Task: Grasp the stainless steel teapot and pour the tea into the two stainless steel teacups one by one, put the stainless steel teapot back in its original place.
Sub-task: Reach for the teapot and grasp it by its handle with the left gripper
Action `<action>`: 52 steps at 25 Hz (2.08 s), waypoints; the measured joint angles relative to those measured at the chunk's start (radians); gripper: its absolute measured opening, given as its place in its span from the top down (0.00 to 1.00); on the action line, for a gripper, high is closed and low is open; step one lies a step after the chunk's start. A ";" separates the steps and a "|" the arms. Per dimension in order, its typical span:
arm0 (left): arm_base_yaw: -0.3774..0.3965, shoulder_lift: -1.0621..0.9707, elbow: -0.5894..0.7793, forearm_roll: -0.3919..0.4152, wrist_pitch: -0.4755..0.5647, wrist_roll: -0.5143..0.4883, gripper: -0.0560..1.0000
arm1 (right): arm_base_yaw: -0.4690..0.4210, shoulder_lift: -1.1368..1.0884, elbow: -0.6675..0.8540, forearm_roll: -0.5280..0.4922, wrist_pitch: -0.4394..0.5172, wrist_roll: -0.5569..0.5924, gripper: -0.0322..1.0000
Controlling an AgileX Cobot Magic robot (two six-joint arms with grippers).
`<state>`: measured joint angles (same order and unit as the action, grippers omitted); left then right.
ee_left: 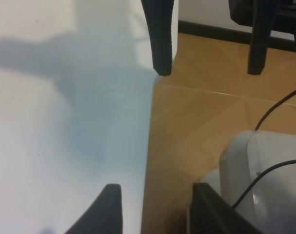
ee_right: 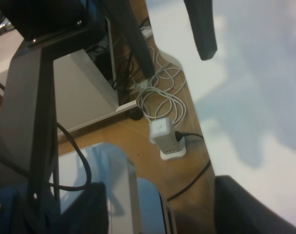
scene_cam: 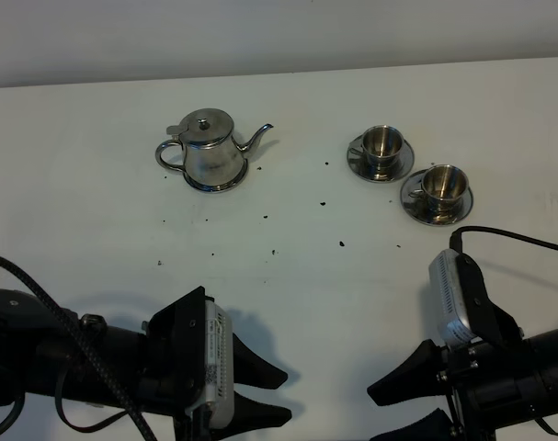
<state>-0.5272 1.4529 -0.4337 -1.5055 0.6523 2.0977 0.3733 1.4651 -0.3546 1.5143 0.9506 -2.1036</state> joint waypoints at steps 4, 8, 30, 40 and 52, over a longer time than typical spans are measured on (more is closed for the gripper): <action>0.000 0.000 0.000 0.001 0.000 0.000 0.59 | 0.000 0.000 0.000 0.000 0.000 0.000 0.51; 0.000 0.000 0.000 0.001 0.000 -0.001 0.60 | 0.000 0.000 0.000 0.000 0.000 0.000 0.51; -0.001 -0.027 -0.063 -0.266 -0.432 -0.178 0.60 | 0.000 -0.018 -0.067 0.132 -0.425 0.177 0.51; -0.001 -0.036 -0.270 -0.266 -0.652 -0.377 0.60 | 0.000 -0.121 -0.254 -0.463 -0.488 1.042 0.51; -0.001 -0.036 -0.418 -0.267 -0.934 -0.362 0.60 | 0.000 -0.331 -0.479 -1.417 0.150 1.999 0.53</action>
<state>-0.5287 1.4165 -0.8519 -1.7725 -0.2816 1.7359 0.3733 1.1345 -0.8338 0.0968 1.1008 -0.1049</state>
